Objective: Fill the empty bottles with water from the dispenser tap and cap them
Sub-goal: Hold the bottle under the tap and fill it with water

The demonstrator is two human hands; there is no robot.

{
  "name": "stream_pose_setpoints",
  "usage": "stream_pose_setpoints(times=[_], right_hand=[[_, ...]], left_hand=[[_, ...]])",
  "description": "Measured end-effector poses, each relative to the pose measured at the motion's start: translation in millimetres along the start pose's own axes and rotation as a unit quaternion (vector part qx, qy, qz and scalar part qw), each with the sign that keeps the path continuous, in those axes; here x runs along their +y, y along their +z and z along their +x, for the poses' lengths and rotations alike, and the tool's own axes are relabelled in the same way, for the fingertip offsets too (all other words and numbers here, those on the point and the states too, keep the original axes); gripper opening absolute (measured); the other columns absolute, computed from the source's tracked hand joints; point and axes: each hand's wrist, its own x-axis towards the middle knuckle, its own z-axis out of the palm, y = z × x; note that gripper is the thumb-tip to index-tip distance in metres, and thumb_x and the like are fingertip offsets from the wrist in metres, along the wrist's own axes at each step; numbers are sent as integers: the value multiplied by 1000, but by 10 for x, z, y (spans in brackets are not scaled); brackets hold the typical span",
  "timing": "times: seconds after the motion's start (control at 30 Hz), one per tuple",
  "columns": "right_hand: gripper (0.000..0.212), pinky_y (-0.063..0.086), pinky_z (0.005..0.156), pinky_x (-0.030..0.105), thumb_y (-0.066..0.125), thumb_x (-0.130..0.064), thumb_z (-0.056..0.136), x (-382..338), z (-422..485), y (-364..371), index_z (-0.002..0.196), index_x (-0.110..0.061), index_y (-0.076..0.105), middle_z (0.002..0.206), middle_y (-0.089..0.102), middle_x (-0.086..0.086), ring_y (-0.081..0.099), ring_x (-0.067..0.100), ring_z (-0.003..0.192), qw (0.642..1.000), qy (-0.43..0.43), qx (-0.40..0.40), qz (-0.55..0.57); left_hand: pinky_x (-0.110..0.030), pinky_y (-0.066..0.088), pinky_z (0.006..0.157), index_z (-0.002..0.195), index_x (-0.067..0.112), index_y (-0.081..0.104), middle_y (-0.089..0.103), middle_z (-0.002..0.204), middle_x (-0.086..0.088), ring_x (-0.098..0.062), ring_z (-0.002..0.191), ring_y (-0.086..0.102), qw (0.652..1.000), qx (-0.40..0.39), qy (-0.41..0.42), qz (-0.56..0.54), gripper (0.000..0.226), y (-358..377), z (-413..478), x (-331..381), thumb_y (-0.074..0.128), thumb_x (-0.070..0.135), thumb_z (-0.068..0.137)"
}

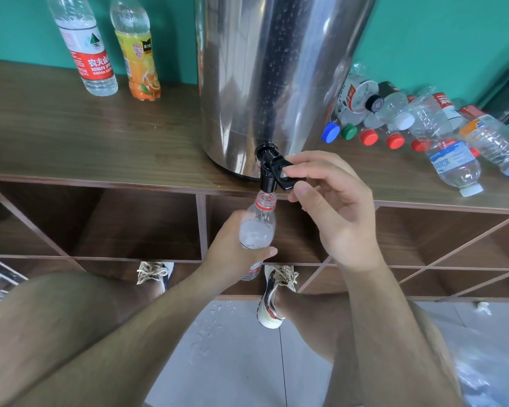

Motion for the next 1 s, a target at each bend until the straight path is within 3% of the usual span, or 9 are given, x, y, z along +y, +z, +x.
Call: stream_pose_setpoints(times=[0.17,0.37,0.73,0.9,1.0], right_hand=[[18,51,71,33,65,-2,97,-17,3,-19,113,-4,73,129,65,13,64,21,110,999,-8,-12,-28],[17,50,74,24,68,-7,97,-29,12,-5,114,-9,72,131,65,11,65,17,115,1000,-8,-22,-19],[16,51,73,34,67,-6,98,-1,17,-7,111,-13,73,132,68,9,66,22,119,999,-17,-18,-22],[16,56,76,40,69,-7,97,3,15,-25,111,-12,73,128,69,10,65,19,119,999,-22,-15,-35],[18,55,78,37,68,-5,97,-9,25,-33,113,-13,72,129,68,11,65,17,119,999,-21,-28,-27]], left_hand=[[-21,45,92,133,37,43,55,125,15,-9,116,57,1000,-1,-7,8,73,3,-11,20,89,39,76],[-11,41,81,127,42,42,54,116,22,-6,110,58,1000,1,-10,5,70,-9,-7,26,90,40,76],[-3,38,69,124,43,41,52,110,27,6,101,56,1000,-1,-13,3,68,-13,-13,52,89,39,77],[-6,37,72,123,45,41,52,110,28,4,102,56,1000,1,-12,3,68,-10,-11,39,90,39,76],[-7,38,71,123,44,41,53,110,27,3,102,57,1000,2,-10,7,68,-9,-2,38,90,40,76]])
